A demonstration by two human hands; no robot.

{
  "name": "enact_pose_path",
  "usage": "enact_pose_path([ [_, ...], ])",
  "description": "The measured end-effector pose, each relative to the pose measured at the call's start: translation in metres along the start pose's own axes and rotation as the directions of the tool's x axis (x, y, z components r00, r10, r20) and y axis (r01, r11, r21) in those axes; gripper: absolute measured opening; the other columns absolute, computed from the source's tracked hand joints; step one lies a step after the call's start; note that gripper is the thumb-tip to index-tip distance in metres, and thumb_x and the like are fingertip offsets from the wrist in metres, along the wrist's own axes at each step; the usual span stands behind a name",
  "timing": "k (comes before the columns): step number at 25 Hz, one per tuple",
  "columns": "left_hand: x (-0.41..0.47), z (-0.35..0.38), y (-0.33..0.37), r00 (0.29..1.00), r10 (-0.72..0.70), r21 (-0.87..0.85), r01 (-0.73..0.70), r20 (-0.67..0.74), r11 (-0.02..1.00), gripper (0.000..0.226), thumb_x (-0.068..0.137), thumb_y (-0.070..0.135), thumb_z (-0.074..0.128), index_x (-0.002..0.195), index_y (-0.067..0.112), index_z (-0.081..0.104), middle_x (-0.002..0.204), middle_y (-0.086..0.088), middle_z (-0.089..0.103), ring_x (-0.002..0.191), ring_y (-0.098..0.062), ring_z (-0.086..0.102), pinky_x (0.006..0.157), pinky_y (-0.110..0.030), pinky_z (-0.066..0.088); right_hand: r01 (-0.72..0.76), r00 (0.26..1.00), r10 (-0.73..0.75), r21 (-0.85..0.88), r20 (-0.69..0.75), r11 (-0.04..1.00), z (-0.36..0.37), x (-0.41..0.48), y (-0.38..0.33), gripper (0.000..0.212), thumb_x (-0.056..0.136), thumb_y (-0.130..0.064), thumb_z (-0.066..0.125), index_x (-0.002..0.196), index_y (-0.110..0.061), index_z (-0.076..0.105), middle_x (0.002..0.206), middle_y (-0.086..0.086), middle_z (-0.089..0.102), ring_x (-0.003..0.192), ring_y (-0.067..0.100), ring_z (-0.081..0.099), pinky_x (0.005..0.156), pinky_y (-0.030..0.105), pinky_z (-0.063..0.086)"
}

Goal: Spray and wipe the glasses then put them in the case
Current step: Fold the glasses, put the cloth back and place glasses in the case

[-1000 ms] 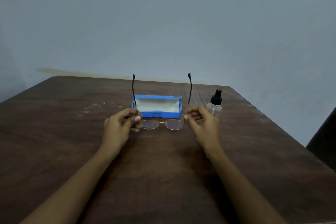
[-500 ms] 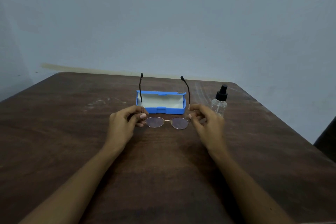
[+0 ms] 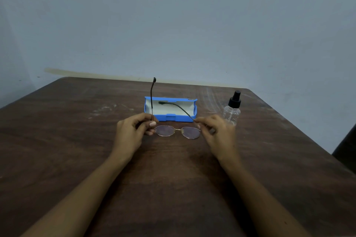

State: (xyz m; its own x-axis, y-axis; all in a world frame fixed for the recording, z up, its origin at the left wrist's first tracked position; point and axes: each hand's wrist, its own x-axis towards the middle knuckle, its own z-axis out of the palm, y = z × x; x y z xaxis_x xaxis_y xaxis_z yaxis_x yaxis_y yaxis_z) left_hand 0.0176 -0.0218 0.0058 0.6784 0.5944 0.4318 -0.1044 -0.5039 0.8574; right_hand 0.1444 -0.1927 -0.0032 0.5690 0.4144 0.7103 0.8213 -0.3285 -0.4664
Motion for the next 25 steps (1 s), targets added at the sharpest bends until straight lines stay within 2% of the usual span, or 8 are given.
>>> enact_pose_path([
  [4,-0.0001,0.0008,-0.0021,1.000,-0.007,-0.024,0.007,0.002,1.000,0.020,0.083,-0.001,0.057,0.093,0.011,0.068,0.073,0.005,0.066,0.057,0.001,0.062,0.057,-0.006,0.050,0.013,1.000,-0.012,-0.038,0.019,0.999,0.0002,-0.0005,0.0006,0.022,0.078,-0.003,0.066,0.092,-0.017,0.074,0.078,0.003,0.063,0.066,0.010,0.051,0.055,0.035,0.052],
  [8,-0.0008,0.0007,-0.0018,1.000,0.006,-0.030,-0.006,-0.018,1.000,0.021,0.083,-0.003,0.056,0.088,0.013,0.068,0.071,0.003,0.067,0.054,-0.003,0.063,0.058,-0.011,0.053,0.020,0.999,-0.017,-0.068,0.046,0.998,-0.0007,-0.0024,-0.0019,0.023,0.080,-0.003,0.064,0.092,-0.019,0.074,0.078,-0.004,0.054,0.070,0.010,0.050,0.056,0.035,0.051],
  [10,-0.0011,0.0000,-0.0005,1.000,0.001,-0.058,-0.002,-0.025,0.998,0.020,0.082,-0.002,0.057,0.087,0.015,0.065,0.069,-0.006,0.066,0.055,-0.008,0.063,0.060,-0.016,0.055,0.033,0.998,-0.030,-0.064,0.051,0.997,-0.0003,-0.0016,-0.0015,0.024,0.079,0.001,0.063,0.092,-0.017,0.074,0.079,-0.006,0.051,0.072,0.009,0.050,0.058,0.030,0.049],
  [13,-0.0007,-0.0004,0.0015,1.000,0.010,-0.040,-0.011,-0.026,0.999,0.015,0.082,-0.003,0.057,0.089,0.010,0.058,0.071,-0.008,0.064,0.056,-0.012,0.063,0.060,-0.021,0.055,0.070,0.997,-0.069,-0.034,0.026,0.997,0.0016,-0.0006,-0.0007,0.024,0.077,0.005,0.062,0.089,-0.012,0.074,0.076,-0.004,0.051,0.068,0.004,0.047,0.064,0.007,0.040],
  [15,-0.0002,-0.0002,0.0016,0.999,0.032,-0.014,-0.032,-0.030,0.999,0.017,0.083,-0.005,0.055,0.089,0.011,0.057,0.073,-0.004,0.063,0.057,-0.011,0.063,0.057,-0.017,0.054,0.034,0.999,-0.034,0.005,0.028,0.999,0.0016,-0.0006,-0.0008,0.021,0.078,0.006,0.063,0.089,-0.008,0.074,0.076,0.000,0.056,0.068,0.000,0.047,0.068,0.000,0.037],
  [18,0.0004,-0.0007,0.0004,0.997,0.069,-0.008,-0.069,-0.038,0.998,0.025,0.083,-0.007,0.054,0.090,0.016,0.062,0.075,-0.001,0.063,0.060,-0.006,0.063,0.057,-0.010,0.051,-0.060,0.997,0.056,0.091,0.045,0.994,-0.0002,0.0002,-0.0017,0.018,0.077,0.007,0.064,0.087,-0.005,0.072,0.083,0.009,0.063,0.071,0.007,0.057,0.068,0.004,0.042],
  [22,0.0005,-0.0027,-0.0017,0.987,0.152,0.067,-0.149,-0.048,0.987,0.035,0.082,-0.011,0.052,0.105,0.011,0.067,0.073,0.001,0.065,0.066,0.001,0.062,0.062,-0.002,0.047,-0.101,0.993,0.092,0.127,0.075,0.987,-0.0007,-0.0001,-0.0036,0.015,0.077,0.008,0.064,0.080,-0.004,0.071,0.078,-0.004,0.056,0.070,-0.007,0.056,0.064,-0.002,0.037],
  [25,0.0020,-0.0050,-0.0051,0.963,0.268,0.199,-0.258,-0.021,0.945,0.054,0.072,-0.022,0.043,0.112,0.009,0.064,0.074,-0.007,0.064,0.069,0.007,0.058,0.068,0.002,0.043,-0.101,0.992,0.091,0.113,0.091,0.988,-0.0006,-0.0018,-0.0035,0.012,0.078,0.007,0.063,0.078,-0.004,0.070,0.079,-0.001,0.060,0.070,-0.006,0.050,0.068,-0.002,0.035],
])
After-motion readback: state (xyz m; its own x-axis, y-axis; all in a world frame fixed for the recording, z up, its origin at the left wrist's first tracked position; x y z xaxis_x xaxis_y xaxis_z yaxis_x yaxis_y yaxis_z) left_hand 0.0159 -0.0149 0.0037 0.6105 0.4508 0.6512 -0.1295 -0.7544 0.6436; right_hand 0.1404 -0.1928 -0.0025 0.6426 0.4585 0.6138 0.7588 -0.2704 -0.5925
